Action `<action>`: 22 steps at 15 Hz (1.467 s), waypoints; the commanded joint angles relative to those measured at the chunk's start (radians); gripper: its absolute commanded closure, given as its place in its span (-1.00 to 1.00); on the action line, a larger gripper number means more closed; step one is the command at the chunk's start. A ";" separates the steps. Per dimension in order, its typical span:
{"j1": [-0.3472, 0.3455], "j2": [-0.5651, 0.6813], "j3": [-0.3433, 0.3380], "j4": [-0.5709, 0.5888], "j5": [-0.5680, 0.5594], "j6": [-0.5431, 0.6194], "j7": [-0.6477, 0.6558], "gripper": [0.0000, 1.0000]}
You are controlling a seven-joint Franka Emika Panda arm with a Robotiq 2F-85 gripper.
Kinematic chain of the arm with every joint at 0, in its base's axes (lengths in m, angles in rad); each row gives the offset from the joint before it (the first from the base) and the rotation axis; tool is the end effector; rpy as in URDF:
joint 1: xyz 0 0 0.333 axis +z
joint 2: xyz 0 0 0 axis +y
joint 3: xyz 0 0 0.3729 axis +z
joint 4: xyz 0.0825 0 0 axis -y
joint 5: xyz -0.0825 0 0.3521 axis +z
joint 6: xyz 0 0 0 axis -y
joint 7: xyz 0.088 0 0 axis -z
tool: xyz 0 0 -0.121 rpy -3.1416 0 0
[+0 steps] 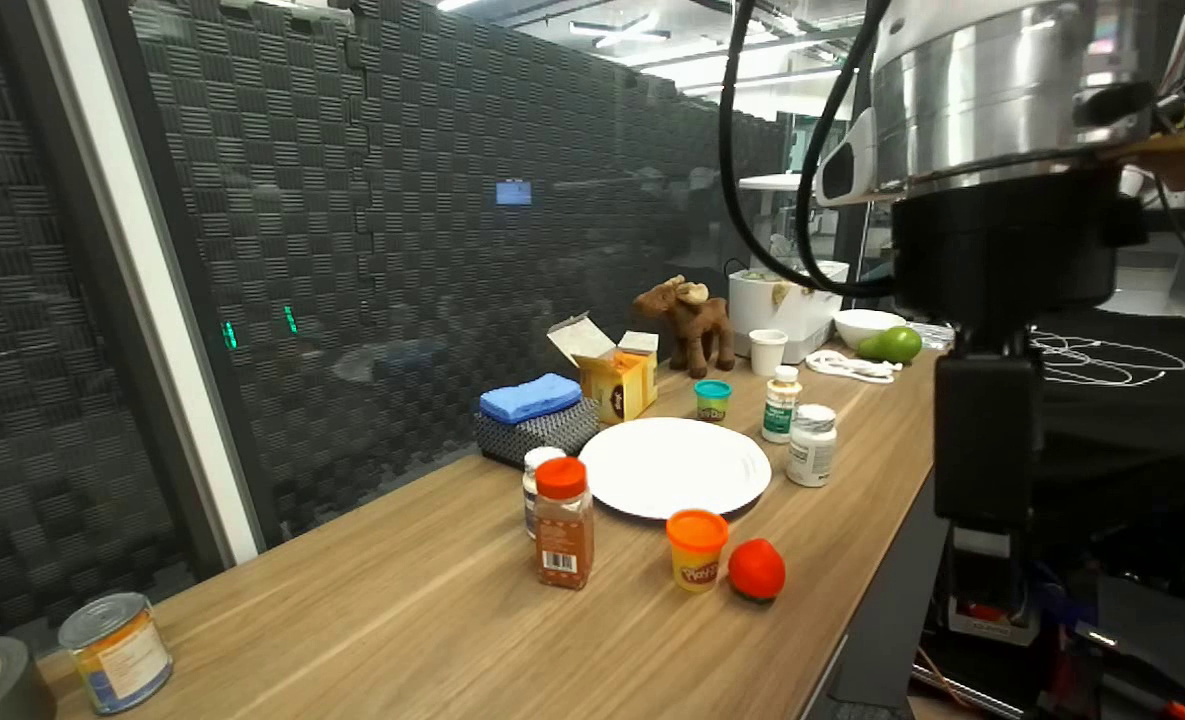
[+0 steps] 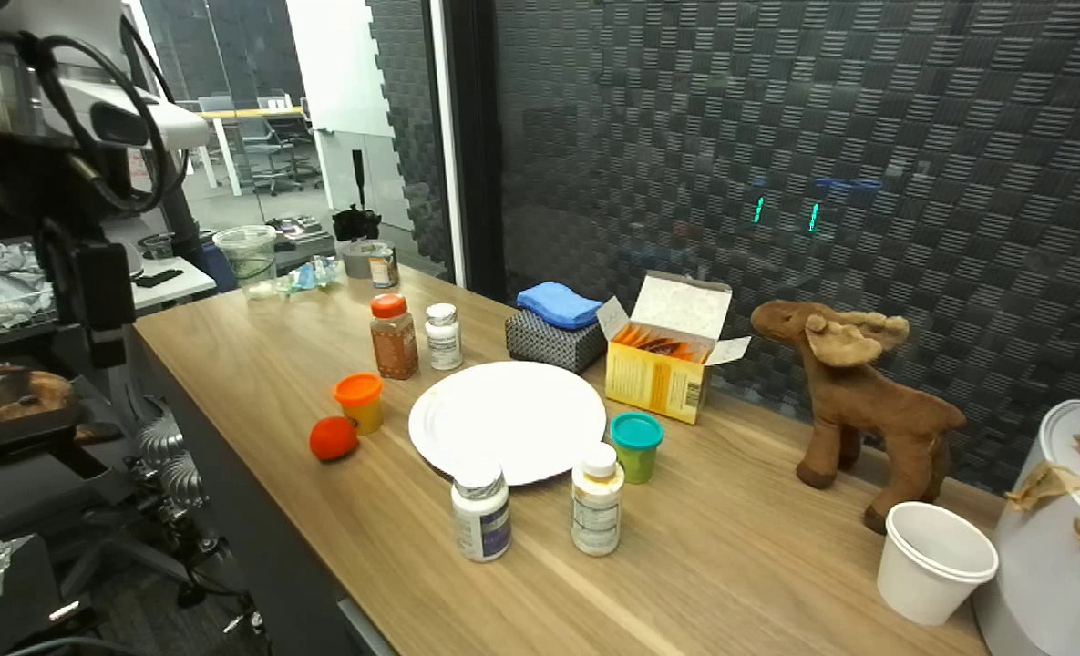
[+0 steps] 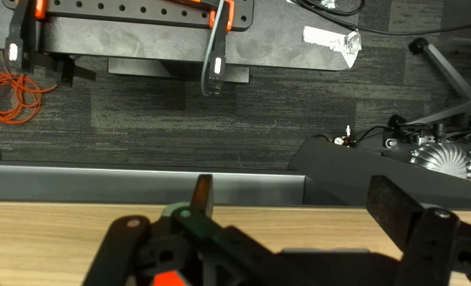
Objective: Put the bottles on the tray
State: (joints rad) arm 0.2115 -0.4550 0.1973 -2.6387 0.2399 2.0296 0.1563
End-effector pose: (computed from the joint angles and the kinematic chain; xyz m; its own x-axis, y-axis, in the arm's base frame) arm 0.2828 0.1433 0.4335 0.9783 0.1079 -0.1767 0.0945 -0.9921 -0.0824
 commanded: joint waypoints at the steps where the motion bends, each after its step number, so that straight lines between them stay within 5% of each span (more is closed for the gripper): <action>1: -0.041 0.113 -0.009 0.111 -0.025 0.004 0.028 -1.00; 9: -0.118 0.383 -0.017 0.417 -0.106 0.038 0.199 -1.00; 17: -0.050 0.690 -0.046 0.733 -0.374 0.119 0.455 -1.00; 22: -0.028 0.844 -0.086 0.909 -0.320 0.169 0.461 -1.00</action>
State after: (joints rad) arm 0.1609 0.2916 0.1447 -1.8589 -0.1072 2.1875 0.6052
